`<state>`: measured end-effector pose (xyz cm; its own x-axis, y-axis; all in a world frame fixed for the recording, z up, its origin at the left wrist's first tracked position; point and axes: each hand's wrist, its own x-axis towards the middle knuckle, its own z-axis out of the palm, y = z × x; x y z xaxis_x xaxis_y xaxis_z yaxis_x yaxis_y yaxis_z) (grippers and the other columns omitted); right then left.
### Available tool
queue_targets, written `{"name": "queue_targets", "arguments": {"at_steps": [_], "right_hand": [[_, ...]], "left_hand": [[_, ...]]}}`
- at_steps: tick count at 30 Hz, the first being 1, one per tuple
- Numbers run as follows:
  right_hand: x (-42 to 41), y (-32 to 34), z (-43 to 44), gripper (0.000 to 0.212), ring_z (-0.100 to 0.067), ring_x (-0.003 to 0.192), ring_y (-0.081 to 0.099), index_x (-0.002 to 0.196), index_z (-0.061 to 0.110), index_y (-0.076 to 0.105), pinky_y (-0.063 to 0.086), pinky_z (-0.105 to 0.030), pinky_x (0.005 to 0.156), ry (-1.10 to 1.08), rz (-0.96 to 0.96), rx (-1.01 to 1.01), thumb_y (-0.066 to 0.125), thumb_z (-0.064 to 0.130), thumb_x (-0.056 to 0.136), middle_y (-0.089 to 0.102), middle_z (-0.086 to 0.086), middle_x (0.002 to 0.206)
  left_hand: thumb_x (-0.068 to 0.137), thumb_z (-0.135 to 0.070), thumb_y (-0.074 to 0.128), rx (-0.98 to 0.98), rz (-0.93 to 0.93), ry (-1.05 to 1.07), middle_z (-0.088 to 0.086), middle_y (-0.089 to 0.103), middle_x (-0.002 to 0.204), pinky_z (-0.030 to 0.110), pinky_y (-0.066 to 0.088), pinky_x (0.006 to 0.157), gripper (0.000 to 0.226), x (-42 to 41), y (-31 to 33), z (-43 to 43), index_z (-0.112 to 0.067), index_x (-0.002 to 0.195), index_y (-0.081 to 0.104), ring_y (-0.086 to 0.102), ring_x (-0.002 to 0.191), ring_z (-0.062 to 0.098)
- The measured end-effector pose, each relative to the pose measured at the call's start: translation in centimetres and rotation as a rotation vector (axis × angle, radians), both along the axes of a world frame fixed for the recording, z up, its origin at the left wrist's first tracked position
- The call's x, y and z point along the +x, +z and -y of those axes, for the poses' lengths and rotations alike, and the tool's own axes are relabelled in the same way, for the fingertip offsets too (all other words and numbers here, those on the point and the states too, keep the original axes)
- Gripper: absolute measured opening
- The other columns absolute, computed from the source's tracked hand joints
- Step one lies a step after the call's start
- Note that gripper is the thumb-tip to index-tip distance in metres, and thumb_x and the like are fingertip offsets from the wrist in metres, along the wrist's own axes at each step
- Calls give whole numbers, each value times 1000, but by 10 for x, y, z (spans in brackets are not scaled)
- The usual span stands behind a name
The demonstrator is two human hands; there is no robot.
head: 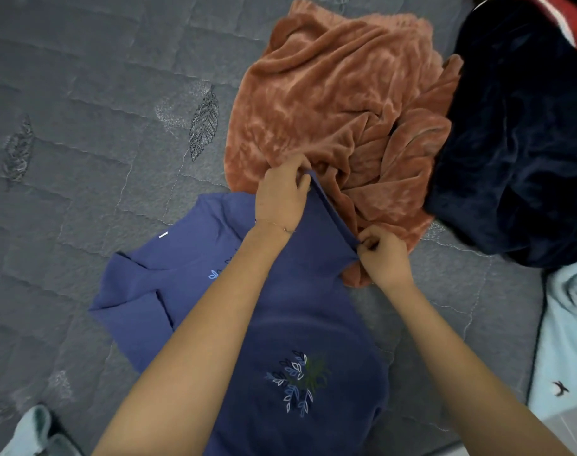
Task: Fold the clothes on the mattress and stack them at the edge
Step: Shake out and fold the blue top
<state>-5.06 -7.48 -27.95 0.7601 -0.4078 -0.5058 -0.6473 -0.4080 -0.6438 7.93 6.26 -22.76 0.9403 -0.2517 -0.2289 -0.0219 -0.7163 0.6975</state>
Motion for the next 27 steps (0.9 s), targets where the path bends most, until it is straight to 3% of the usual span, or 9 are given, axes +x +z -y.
{"name": "queue_targets", "arguments": {"at_steps": [6,8,11,14,16,17,19,24,27], "right_hand": [[0,23,-24,31,-17,65,52,89,20,62,42,-24,61,46,127,151,55,-4,71,60,-8,72],[-1,29,-45,36,-10,61,49,93,24,62,41,-17,59,112,181,207,54,-3,71,59,1,70],[-2,28,-83,36,-8,60,44,107,14,64,38,-14,61,311,220,225,57,-1,75,51,5,67],[-7,19,-122,31,-8,65,45,116,13,61,35,-23,65,510,111,212,58,7,86,47,12,70],[-12,12,-140,36,-16,91,54,127,15,56,40,-31,80,622,18,110,59,21,91,59,3,95],[-16,10,-145,42,-23,107,52,131,16,53,40,-35,91,656,1,27,60,28,92,58,-3,111],[-24,10,-150,48,-30,119,44,134,15,52,36,-41,100,645,58,-94,62,34,90,53,-8,127],[-51,18,-148,56,-29,139,30,142,16,45,27,-41,110,677,76,-240,61,28,90,37,-9,149],[-76,20,-150,60,-28,146,18,147,19,36,14,-37,116,739,27,-274,58,29,93,25,-7,157]], "left_hand": [[90,11,44,-378,-96,257,5,63,97,34,53,83,26,-2,-8,-15,-6,95,61,62,86,15],[87,14,41,-386,-43,393,5,61,92,36,49,81,29,-3,-15,-41,-3,96,62,57,83,15],[88,13,37,-345,-16,577,11,59,88,46,48,82,31,-14,-29,-94,-6,94,61,53,80,25],[89,13,37,-230,-137,604,16,60,89,49,47,84,32,-34,-40,-141,-4,96,62,52,80,26],[87,15,40,-71,-169,504,19,63,108,45,44,99,35,-47,-43,-164,2,110,63,57,98,27],[86,14,43,24,-140,431,19,62,119,39,39,105,38,-54,-43,-173,2,117,62,56,109,29],[89,4,49,202,-41,298,14,55,132,33,32,108,42,-70,-40,-187,-7,128,59,49,124,30],[99,-28,46,553,76,46,4,33,153,45,-3,117,43,-126,-23,-205,-25,142,45,23,144,24],[99,-31,45,595,62,-13,5,25,157,44,-9,117,46,-164,-21,-218,-24,145,40,15,147,26]]}}
